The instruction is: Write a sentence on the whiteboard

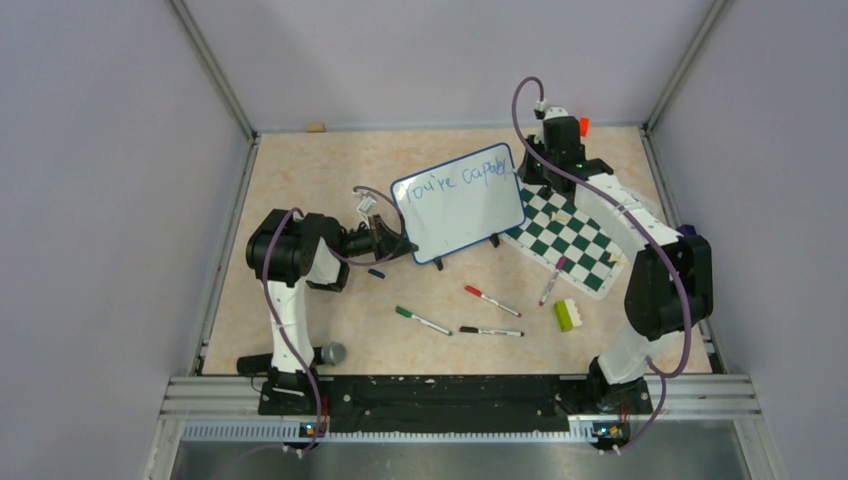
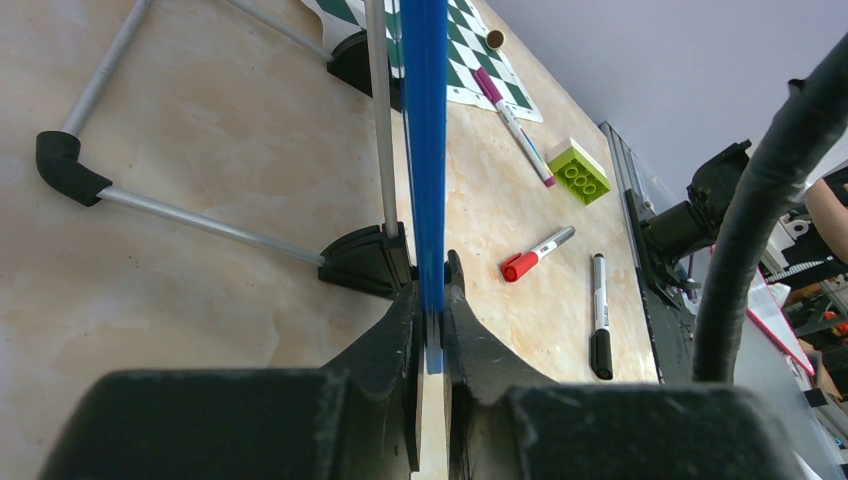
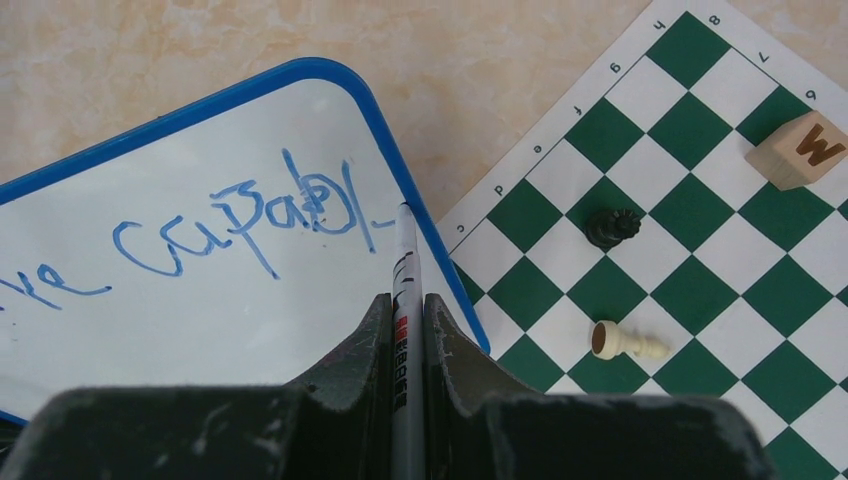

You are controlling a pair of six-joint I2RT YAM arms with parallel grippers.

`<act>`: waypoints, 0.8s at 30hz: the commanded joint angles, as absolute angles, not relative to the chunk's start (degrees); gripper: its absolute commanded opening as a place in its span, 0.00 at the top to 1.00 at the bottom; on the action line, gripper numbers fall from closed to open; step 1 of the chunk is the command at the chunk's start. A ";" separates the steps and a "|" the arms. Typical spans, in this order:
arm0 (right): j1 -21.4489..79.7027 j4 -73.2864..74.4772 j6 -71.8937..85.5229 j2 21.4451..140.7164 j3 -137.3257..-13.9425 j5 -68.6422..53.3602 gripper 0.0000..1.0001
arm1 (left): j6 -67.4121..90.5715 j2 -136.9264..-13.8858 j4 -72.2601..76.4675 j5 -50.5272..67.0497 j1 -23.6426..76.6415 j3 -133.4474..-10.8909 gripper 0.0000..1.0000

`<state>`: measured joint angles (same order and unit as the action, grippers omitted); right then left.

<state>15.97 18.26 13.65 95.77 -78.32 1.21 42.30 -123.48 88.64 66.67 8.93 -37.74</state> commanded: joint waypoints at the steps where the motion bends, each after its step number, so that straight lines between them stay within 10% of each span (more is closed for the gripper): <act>1: 15.12 14.78 13.82 96.58 -81.55 0.62 1.00 | 41.41 -121.70 92.81 69.40 8.71 -37.20 0.96; 24: 15.12 15.59 13.49 96.23 -77.61 -4.19 1.00 | 41.44 -121.82 92.80 69.38 8.70 -37.24 0.96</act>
<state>15.57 17.34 13.61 96.16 -78.70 -2.00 42.30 -123.48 88.62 66.74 8.88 -37.74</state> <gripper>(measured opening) 0.102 0.129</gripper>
